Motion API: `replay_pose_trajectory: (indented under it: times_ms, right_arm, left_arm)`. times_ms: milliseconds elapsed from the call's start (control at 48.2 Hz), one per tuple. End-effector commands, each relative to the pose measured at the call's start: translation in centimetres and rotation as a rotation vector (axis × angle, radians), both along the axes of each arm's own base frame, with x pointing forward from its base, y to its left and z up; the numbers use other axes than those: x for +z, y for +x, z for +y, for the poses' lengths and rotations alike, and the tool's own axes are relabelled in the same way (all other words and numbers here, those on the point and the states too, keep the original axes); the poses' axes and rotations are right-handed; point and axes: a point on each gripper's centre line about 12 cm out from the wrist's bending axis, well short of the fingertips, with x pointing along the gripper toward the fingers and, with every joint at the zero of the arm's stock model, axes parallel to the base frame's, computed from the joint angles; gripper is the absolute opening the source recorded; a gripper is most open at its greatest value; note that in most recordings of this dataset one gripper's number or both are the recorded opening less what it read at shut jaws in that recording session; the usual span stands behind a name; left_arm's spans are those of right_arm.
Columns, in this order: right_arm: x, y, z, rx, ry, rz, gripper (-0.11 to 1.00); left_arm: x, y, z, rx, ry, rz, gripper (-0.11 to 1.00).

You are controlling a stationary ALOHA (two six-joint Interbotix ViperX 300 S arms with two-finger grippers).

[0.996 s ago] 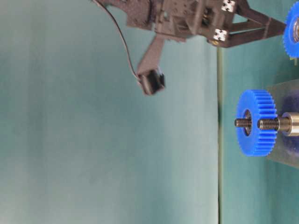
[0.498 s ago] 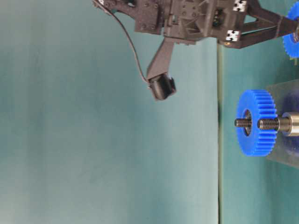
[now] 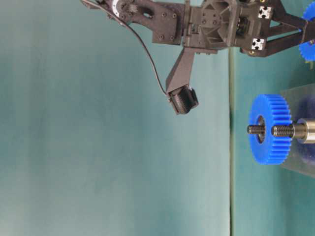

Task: Fit the small gear onto the shaft.
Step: 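Lower the right gripper over the small blue gear and grasp it, then lift the small gear and carry it left over the empty shaft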

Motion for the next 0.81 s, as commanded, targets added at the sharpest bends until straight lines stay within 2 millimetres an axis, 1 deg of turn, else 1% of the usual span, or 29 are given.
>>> replay_pose_trajectory:
  times_ms: [0, 125, 187, 228, 332, 353, 374, 477, 560, 602, 643, 789]
  right_arm:
    - [0.6, 0.2, 0.0, 0.008, -0.002, -0.006, 0.87]
    - [0.7, 0.4, 0.1, 0.010, -0.003, -0.011, 0.84]
    - [0.9, 0.6, 0.1, 0.008, -0.003, -0.015, 0.78]
    - [1.0, 0.7, 0.2, 0.008, -0.003, -0.020, 0.69]
    - [1.5, 1.2, 0.3, 0.013, -0.004, -0.026, 0.40]
    - [1.6, 1.3, 0.3, 0.013, -0.003, -0.026, 0.36]
    - [1.8, 1.4, 0.3, 0.013, -0.004, -0.030, 0.35]
    - [2.4, 1.7, 0.3, 0.009, 0.002, -0.031, 0.35]
    - [3.5, 2.1, 0.4, 0.001, 0.012, -0.034, 0.35]
    - [4.3, 2.4, 0.5, -0.003, 0.017, -0.038, 0.35]
    - [5.4, 2.9, 0.6, 0.000, 0.020, -0.046, 0.35]
    - [8.3, 4.5, 1.6, 0.041, 0.025, -0.057, 0.35]
  left_arm:
    - [0.8, 0.3, 0.0, -0.002, 0.001, -0.028, 0.00]
    - [0.7, 0.3, 0.0, 0.000, -0.001, -0.026, 0.00]
    - [0.7, 0.3, 0.0, 0.000, -0.001, -0.026, 0.00]
    - [0.8, 0.3, 0.0, 0.000, -0.001, -0.028, 0.00]
    - [0.8, 0.3, 0.0, 0.000, -0.001, -0.028, 0.00]
    - [0.8, 0.3, 0.0, 0.000, -0.001, -0.028, 0.00]
    - [0.8, 0.3, 0.0, 0.000, -0.001, -0.028, 0.00]
    - [0.7, 0.2, 0.0, -0.002, -0.001, -0.028, 0.00]
    - [0.8, 0.2, 0.0, -0.002, -0.001, -0.029, 0.00]
    - [0.8, 0.2, 0.0, 0.000, -0.003, -0.031, 0.00]
    - [0.8, 0.2, 0.0, -0.001, -0.002, -0.031, 0.00]
    - [0.8, 0.2, 0.0, 0.002, -0.006, -0.031, 0.00]
